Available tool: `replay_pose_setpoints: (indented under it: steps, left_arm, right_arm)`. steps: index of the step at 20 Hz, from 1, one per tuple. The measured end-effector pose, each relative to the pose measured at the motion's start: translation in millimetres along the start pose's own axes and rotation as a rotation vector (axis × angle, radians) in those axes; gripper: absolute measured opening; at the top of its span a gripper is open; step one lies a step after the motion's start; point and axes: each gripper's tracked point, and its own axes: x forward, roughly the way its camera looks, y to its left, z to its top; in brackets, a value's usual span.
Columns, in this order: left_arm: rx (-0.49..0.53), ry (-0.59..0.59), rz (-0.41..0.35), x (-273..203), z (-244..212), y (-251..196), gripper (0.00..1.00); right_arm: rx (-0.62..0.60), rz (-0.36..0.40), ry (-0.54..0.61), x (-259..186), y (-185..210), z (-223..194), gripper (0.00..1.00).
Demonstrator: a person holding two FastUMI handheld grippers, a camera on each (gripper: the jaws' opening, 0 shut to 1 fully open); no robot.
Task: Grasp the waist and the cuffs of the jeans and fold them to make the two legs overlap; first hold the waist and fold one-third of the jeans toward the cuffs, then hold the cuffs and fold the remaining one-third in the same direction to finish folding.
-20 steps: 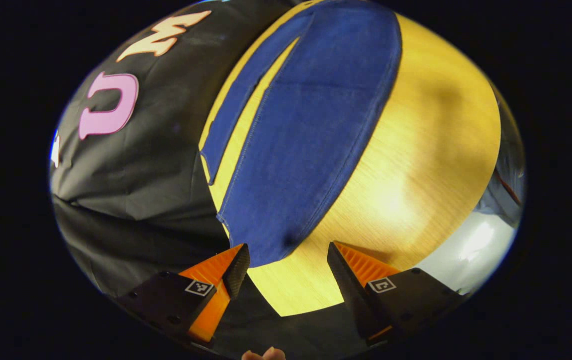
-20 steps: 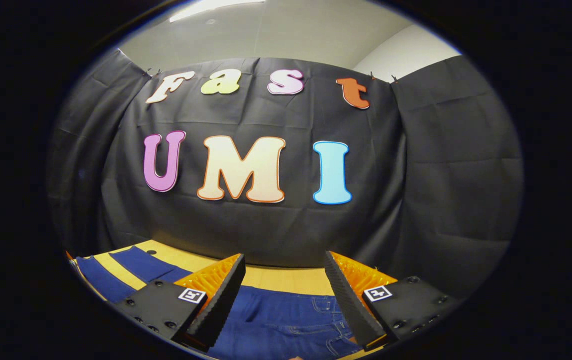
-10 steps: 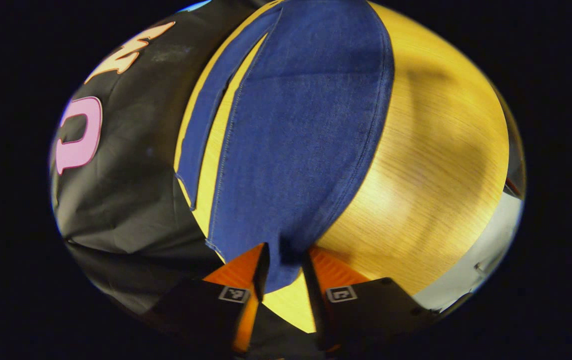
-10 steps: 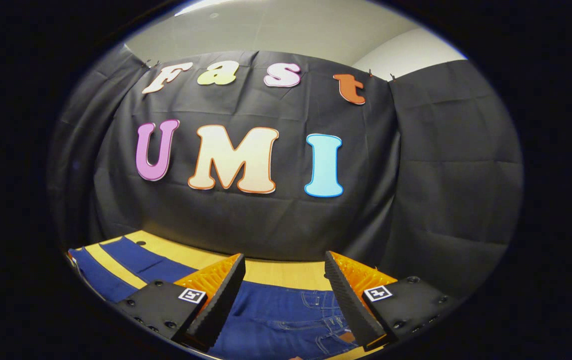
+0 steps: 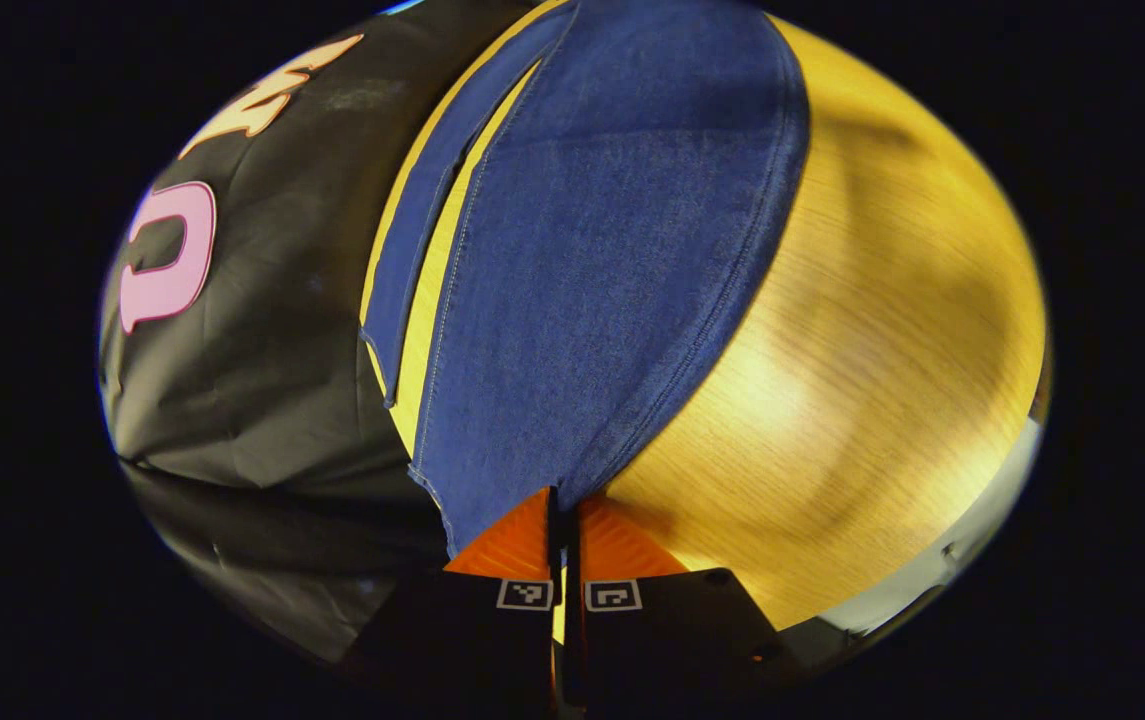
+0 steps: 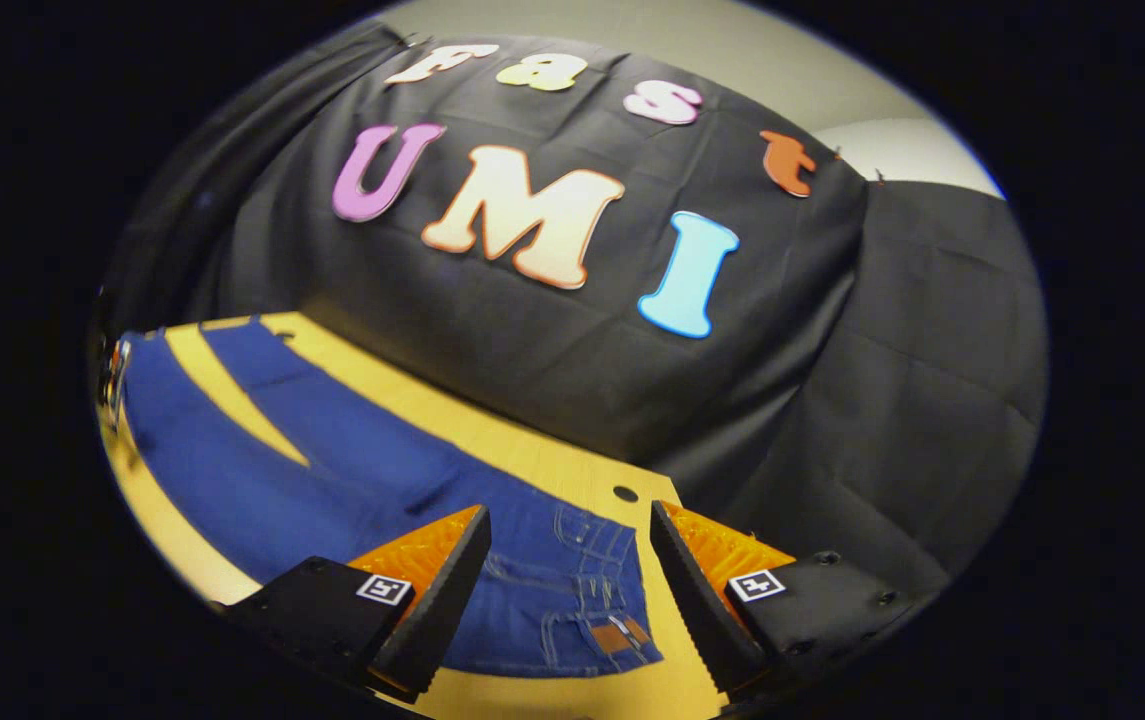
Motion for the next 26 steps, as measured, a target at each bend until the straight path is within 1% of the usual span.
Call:
replay_pose_setpoints:
  steps: [2,4,6,8,9,10,11,12,13,14,15,16,17,18,19,22,23,24,25,26]
  left_arm:
    - [-0.001,-0.002,0.012,-0.2,-1.5,-0.5,0.0]
    - [-0.014,-0.001,0.015,-0.4,-1.7,-0.6,0.0]
    - [-0.011,-0.007,0.021,0.1,-1.5,-0.2,0.0]
    - [-0.003,-0.014,0.033,0.5,-1.2,0.3,0.0]
    - [0.003,-0.014,0.038,0.6,-1.1,0.6,0.0]
    - [0.008,-0.016,0.041,0.6,-0.6,0.3,0.0]
    - [0.01,-0.018,0.042,0.6,0.3,-0.2,0.0]
    - [0.008,-0.018,0.042,0.5,-1.1,-0.2,0.0]
    - [0.008,-0.021,0.042,1.3,-0.9,-0.1,0.0]
    - [0.007,-0.02,0.043,0.6,-1.3,-0.3,0.0]
    - [0.006,-0.02,0.042,0.4,-1.2,-0.3,0.0]
    - [0.002,-0.02,0.041,0.7,-1.2,-0.4,0.0]
    - [-0.005,-0.02,0.043,0.9,-0.6,-0.3,0.0]
    - [-0.012,-0.018,0.048,0.9,-1.3,0.3,0.0]
    - [-0.016,-0.015,0.056,1.0,-1.6,0.6,0.0]
    - [-0.026,-0.004,0.093,2.9,-2.7,2.7,0.0]
    - [-0.039,-0.002,0.109,4.0,-2.2,3.5,0.0]
    - [-0.055,0.005,0.123,4.3,-2.6,3.6,0.0]
    - [-0.074,0.01,0.132,4.8,-0.8,4.0,0.0]
    - [-0.095,0.02,0.132,3.3,-1.6,3.8,0.0]
  right_arm:
    - [-0.142,0.034,0.074,-7.2,6.4,-43.9,0.99]
    - [-0.265,0.094,0.145,-19.8,20.1,-83.7,0.99]
    - [-0.39,0.151,0.199,-30.5,33.4,-116.8,1.0]
    - [-0.514,0.199,0.247,-35.5,41.7,-144.8,0.96]
    - [-0.593,0.239,0.272,-38.2,48.1,-161.8,0.99]
    - [-0.665,0.276,0.296,-42.4,53.8,-173.2,1.0]
    - [-0.753,0.293,0.293,-44.2,57.0,-179.6,0.99]
    - [-0.842,0.297,0.256,-41.9,59.7,-173.4,0.97]
    - [-0.913,0.301,0.233,-26.9,62.0,-171.6,0.93]
    - [-0.958,0.3,0.221,-17.2,64.1,-169.9,0.89]
    - [-0.977,0.298,0.224,-5.7,62.7,-173.8,0.89]
    - [-0.976,0.291,0.233,3.1,61.7,-175.0,0.84]
    - [-0.965,0.285,0.246,12.1,59.4,-177.1,0.85]
    - [-0.953,0.298,0.26,17.6,61.4,-178.8,0.76]
    - [-0.938,0.334,0.293,14.8,67.3,-185.9,0.76]
    - [-0.918,0.378,0.324,15.7,74.6,-193.9,0.31]
    - [-0.904,0.372,0.318,17.7,71.2,-190.9,0.34]
    - [-0.892,0.346,0.31,19.2,67.7,-187.9,0.13]
    - [-0.872,0.342,0.308,19.3,68.9,-188.4,0.03]
    - [-0.841,0.338,0.309,18.3,68.1,-185.3,0.03]
